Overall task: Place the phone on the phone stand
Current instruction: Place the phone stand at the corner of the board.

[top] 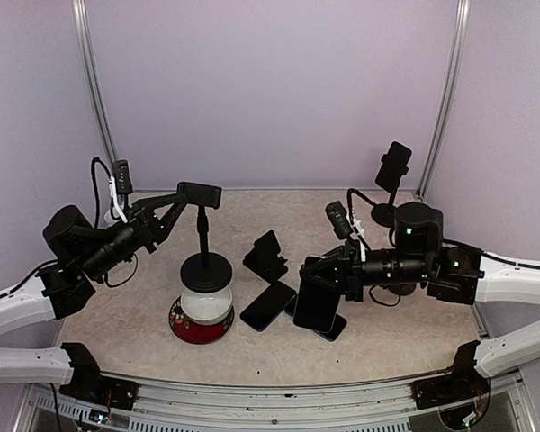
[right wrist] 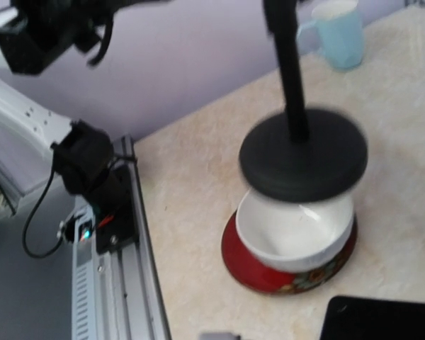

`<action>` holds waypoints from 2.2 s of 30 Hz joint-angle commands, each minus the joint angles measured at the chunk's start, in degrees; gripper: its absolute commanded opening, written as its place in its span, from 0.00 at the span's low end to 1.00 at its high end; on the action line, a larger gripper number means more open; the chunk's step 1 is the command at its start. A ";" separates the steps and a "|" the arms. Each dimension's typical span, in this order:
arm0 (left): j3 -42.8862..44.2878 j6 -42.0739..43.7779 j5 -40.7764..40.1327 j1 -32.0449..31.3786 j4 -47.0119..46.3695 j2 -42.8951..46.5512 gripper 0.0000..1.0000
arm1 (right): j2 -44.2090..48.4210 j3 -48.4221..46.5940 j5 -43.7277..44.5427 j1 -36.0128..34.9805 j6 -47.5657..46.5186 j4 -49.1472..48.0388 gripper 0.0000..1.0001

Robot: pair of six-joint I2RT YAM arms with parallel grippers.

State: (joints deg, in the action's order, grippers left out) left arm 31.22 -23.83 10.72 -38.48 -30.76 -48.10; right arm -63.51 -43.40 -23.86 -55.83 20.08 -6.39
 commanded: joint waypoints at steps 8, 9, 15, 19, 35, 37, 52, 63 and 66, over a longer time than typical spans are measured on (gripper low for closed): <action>6.67 5.85 -8.13 -15.73 -10.55 -8.75 0.00 | 9.34 -1.11 9.87 0.55 -1.77 3.30 0.00; 6.80 5.86 -8.39 -16.68 -11.27 -9.69 0.00 | 10.12 -0.82 10.95 0.58 -1.77 3.67 0.00; 7.39 5.62 -9.77 -21.96 -15.86 -15.96 0.00 | 15.04 0.65 15.49 0.94 -1.44 5.36 0.00; 8.48 5.51 -9.97 -25.20 -18.40 -20.89 0.00 | 17.76 1.15 18.75 1.10 -1.15 6.42 0.00; 5.32 3.34 -16.15 -32.34 -35.46 -33.93 0.00 | 22.57 3.81 24.96 1.31 0.84 8.33 0.00; 5.03 3.42 -17.79 -33.63 -37.47 -35.61 0.00 | 22.64 4.07 24.91 1.34 0.98 8.19 0.00; -0.34 4.41 -28.73 -39.53 -48.18 -42.37 0.00 | 23.36 6.44 24.13 1.40 1.89 6.78 0.00; -3.16 5.41 -31.54 -40.91 -48.69 -40.46 0.13 | 22.32 6.80 23.45 1.41 2.01 5.97 0.00; -3.87 5.08 -31.55 -40.98 -48.69 -39.78 0.18 | 21.75 6.75 23.19 1.41 2.07 5.48 0.00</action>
State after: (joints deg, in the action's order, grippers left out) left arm 27.83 -19.40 -19.81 -78.96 -72.90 -90.52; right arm -41.58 -36.56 -0.03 -54.98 21.74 3.40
